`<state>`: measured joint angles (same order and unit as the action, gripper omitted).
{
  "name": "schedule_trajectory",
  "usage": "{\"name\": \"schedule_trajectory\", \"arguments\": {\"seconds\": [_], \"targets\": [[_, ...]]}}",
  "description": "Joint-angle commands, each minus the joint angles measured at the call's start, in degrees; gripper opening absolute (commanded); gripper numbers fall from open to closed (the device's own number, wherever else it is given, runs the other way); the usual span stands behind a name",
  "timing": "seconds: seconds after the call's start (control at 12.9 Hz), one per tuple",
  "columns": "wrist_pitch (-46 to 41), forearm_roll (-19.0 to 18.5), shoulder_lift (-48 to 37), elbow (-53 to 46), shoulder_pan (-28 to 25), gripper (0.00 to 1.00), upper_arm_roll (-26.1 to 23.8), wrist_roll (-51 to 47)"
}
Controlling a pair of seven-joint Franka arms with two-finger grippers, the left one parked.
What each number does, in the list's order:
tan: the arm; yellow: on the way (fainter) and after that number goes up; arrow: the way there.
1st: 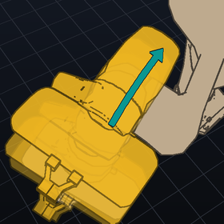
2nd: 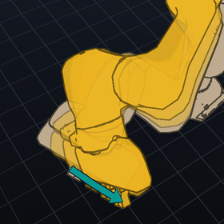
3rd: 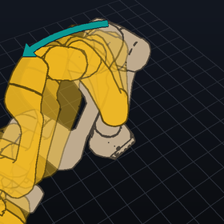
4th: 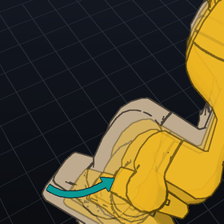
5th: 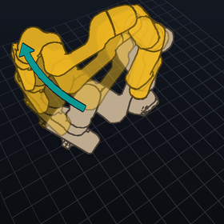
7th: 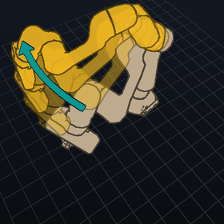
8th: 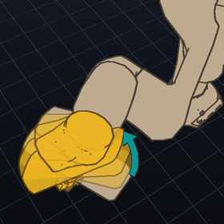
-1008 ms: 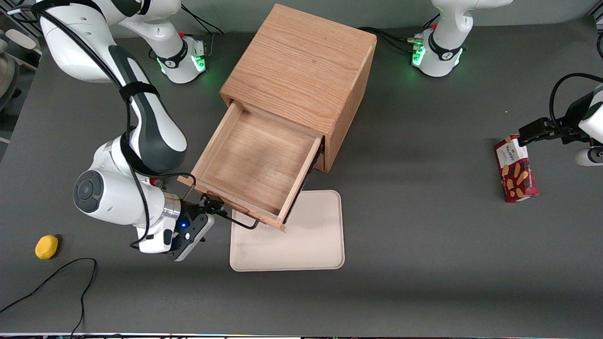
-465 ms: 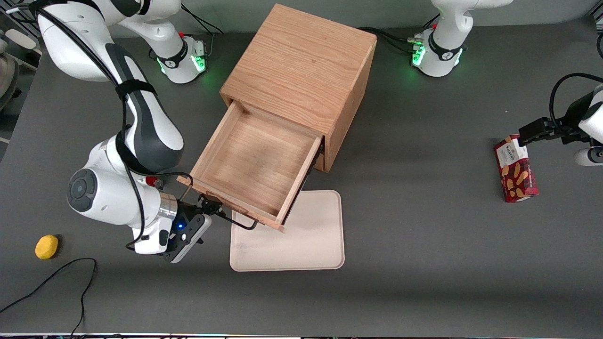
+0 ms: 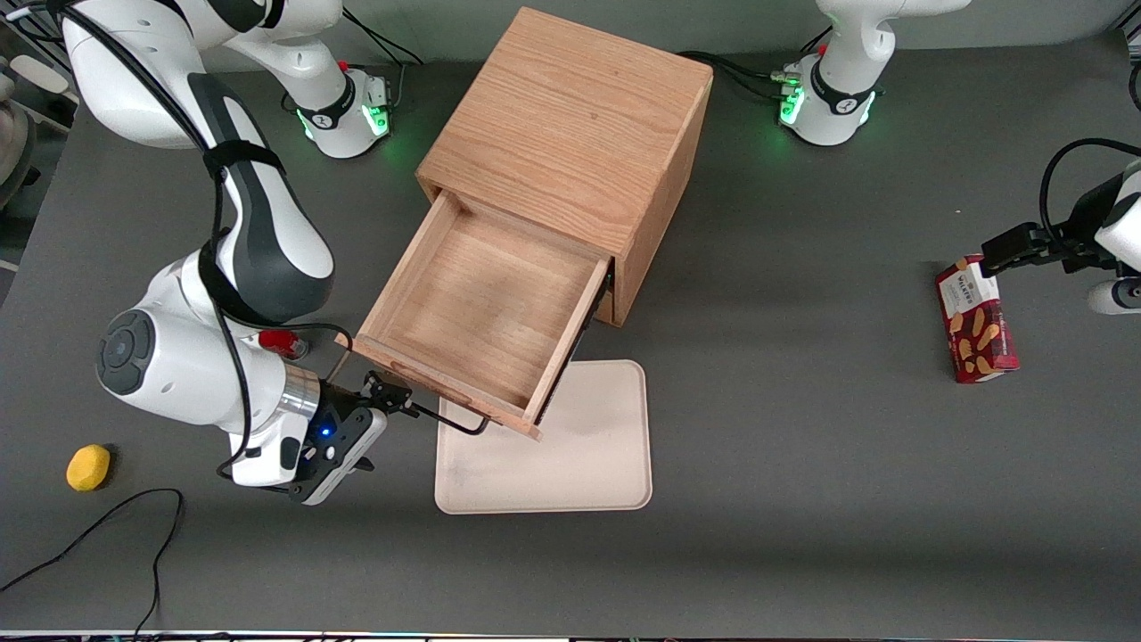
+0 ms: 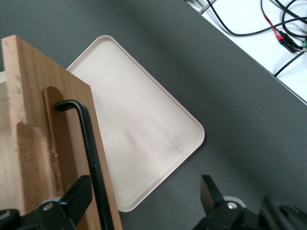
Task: Open upper drawer
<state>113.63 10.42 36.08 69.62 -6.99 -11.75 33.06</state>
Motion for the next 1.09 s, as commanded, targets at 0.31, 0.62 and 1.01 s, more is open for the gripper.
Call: {"name": "schedule_trajectory", "arguments": {"seconds": [0.31,0.62,1.01], "targets": [[-8.1,-0.1,-3.2,-1.2,0.9,1.0,5.9,-7.6],[-15.3,-0.6,-9.0,2.8,0.0,1.0,14.1,-11.5],[-13.4,-6.8,-22.6,19.8,0.0,1.0,17.6,-24.7]]}}
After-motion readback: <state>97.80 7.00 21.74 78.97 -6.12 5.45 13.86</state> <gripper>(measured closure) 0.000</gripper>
